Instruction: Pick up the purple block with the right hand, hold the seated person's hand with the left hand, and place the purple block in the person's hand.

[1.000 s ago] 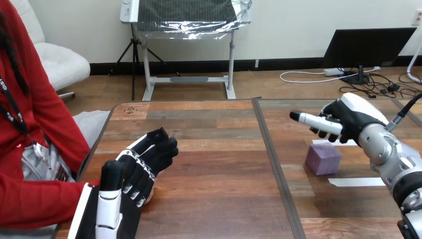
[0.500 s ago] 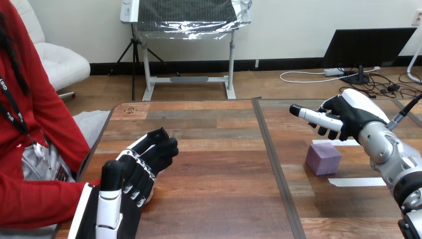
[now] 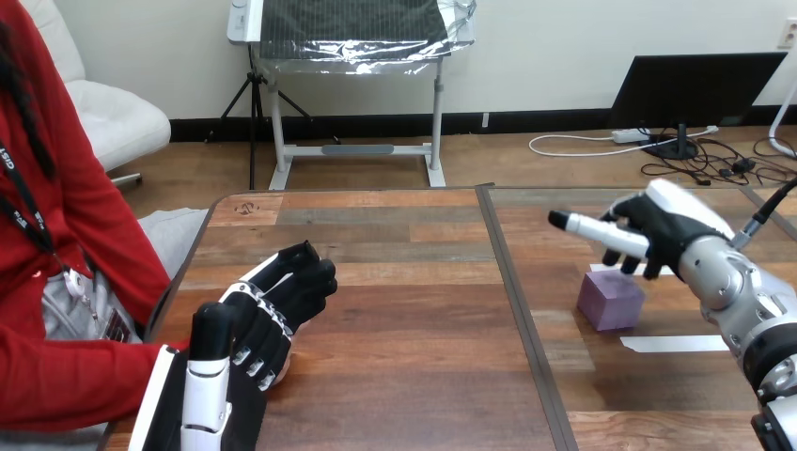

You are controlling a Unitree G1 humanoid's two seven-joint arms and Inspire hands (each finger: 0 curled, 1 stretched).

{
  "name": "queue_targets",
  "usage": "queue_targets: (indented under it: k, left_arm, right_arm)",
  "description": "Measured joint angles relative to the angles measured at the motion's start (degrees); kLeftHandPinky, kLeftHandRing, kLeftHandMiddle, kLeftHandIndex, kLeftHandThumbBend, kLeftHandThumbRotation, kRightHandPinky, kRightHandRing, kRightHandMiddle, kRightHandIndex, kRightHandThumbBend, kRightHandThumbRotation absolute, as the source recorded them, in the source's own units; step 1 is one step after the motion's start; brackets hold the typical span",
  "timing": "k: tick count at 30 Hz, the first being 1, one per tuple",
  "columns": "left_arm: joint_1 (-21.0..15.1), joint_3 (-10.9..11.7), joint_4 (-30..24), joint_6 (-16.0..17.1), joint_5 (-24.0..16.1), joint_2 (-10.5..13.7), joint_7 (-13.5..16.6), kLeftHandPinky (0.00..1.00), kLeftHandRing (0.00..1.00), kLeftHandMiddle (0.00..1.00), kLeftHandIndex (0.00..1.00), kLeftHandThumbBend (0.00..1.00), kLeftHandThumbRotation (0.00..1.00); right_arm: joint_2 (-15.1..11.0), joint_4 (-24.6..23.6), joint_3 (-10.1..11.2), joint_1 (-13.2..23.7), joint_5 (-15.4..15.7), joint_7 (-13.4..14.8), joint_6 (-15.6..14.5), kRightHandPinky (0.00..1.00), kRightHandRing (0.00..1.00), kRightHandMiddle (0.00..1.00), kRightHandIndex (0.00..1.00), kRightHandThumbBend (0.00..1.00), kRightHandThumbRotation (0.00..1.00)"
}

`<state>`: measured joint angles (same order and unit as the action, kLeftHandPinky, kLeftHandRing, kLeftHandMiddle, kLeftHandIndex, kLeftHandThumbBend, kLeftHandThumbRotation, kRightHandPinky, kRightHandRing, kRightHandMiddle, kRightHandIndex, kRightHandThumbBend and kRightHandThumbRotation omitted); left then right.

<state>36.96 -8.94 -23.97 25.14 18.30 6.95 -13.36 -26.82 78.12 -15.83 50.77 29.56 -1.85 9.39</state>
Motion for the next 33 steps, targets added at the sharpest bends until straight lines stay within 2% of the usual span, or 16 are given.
queue_targets:
  k: [3, 6, 11, 18, 33]
  left_arm:
    - [0.01, 0.0, 0.0, 0.0, 0.0, 0.0, 0.0, 0.86, 0.81, 0.78, 0.77, 0.55, 1.0]
    - [0.01, -0.01, 0.0, 0.0, -0.01, 0.0, 0.0, 0.86, 0.81, 0.78, 0.77, 0.55, 1.0]
    - [0.02, -0.04, 0.0, 0.0, 0.0, 0.0, 0.0, 0.86, 0.81, 0.78, 0.77, 0.54, 1.0]
    - [0.03, -0.02, 0.0, 0.0, 0.0, -0.01, 0.0, 0.86, 0.81, 0.78, 0.77, 0.54, 1.0]
    - [0.09, -0.02, 0.0, 0.0, 0.06, 0.0, 0.0, 0.86, 0.81, 0.78, 0.77, 0.54, 1.0]
  right_arm:
    - [0.0, 0.01, -0.27, 0.0, 0.28, -1.68, -1.25, 0.67, 0.78, 0.81, 0.82, 0.93, 0.97]
    - [-0.11, -0.01, -0.34, 0.11, 0.43, -2.19, -1.67, 0.71, 0.81, 0.84, 0.85, 0.92, 0.95]
    - [-0.51, -0.02, -1.27, 0.96, 1.39, -3.63, -2.34, 0.75, 0.84, 0.87, 0.87, 0.91, 0.93]
    - [-0.71, -0.03, -2.14, 1.8, 2.36, -5.14, -3.52, 0.76, 0.86, 0.89, 0.9, 0.9, 0.92]
    - [-0.88, -0.07, -2.71, 2.08, 3.29, -6.05, -4.56, 0.78, 0.88, 0.91, 0.92, 0.91, 0.94]
